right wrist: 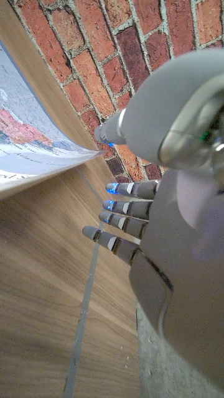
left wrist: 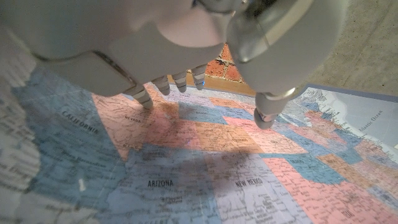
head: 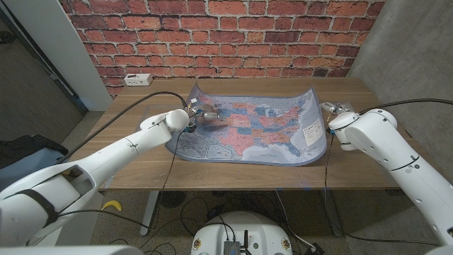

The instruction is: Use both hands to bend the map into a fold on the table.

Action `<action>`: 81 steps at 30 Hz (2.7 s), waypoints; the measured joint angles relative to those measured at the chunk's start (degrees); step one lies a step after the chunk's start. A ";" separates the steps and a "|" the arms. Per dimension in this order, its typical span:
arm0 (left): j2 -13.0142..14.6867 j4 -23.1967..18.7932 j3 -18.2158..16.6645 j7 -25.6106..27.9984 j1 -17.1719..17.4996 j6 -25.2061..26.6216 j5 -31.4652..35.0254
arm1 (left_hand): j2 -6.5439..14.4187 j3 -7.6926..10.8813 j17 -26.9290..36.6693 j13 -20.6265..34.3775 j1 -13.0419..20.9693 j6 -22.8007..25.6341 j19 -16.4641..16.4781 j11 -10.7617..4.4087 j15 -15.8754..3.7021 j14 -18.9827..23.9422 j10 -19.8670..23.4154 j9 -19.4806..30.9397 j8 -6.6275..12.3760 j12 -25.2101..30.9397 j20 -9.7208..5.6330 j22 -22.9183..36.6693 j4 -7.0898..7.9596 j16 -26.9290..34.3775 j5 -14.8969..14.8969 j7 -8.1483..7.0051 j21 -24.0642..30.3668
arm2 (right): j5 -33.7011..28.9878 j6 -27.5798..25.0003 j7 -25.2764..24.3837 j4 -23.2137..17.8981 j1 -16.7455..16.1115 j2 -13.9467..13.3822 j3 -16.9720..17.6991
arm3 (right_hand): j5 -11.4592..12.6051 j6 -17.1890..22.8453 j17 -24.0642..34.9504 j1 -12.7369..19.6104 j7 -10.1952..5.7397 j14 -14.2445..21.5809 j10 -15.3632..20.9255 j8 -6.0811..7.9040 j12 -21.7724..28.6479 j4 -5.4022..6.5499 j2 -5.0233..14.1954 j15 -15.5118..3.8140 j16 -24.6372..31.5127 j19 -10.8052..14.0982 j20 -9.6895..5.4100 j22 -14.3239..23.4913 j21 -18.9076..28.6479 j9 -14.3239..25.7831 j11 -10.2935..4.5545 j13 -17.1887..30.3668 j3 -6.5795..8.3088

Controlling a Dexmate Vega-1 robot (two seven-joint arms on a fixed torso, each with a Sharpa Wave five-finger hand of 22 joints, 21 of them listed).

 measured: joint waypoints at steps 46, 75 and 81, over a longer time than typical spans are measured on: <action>-0.55 0.92 1.50 -3.85 -0.20 0.40 1.20 | 0.30 -1.44 -0.01 -0.01 0.30 0.21 -0.25 -0.22 -0.01 0.43 0.65 -0.01 0.00 0.27 -0.34 -0.19 0.96 0.30 0.51 -0.25 -1.02 | 32.70 -6.59 -20.58 5.75 30.27 -12.72 -34.41 | 0.48 42.61 25.50 30.74 1.03 33.82 37.30 12.03 19.19 -4.65 1.75 -7.39 31.78 20.17 -4.07 1.33 5.01 3.49 -2.22 9.32 6.93; 0.70 -0.54 -0.69 -2.78 1.21 -6.62 0.06 | 0.30 -2.45 -0.01 -0.01 0.30 1.67 4.09 -0.52 -0.32 2.99 2.19 -0.01 0.01 0.89 0.13 0.35 1.51 0.95 0.50 0.59 -0.09 | -8.17 -6.65 -20.99 -5.09 8.30 -9.95 -16.73 | 1.33 43.76 26.84 32.04 1.57 36.89 39.74 13.35 20.76 -4.06 0.04 -8.00 31.07 21.43 -3.81 1.32 6.80 3.49 -2.24 11.14 8.95; 0.98 -1.35 -1.58 -2.47 1.51 -7.77 0.34 | 0.30 -2.61 -0.01 -0.01 0.30 1.67 4.17 -0.72 -0.32 2.99 2.40 -0.01 0.01 0.89 0.21 0.18 1.67 0.95 0.50 0.59 -0.27 | -12.28 -6.63 -21.04 -5.49 8.56 -13.05 -16.09 | 1.32 44.02 27.41 32.04 1.43 36.99 39.74 13.35 20.76 -4.09 -0.40 -7.91 31.35 21.42 -3.81 1.32 7.00 3.49 -2.24 11.46 9.38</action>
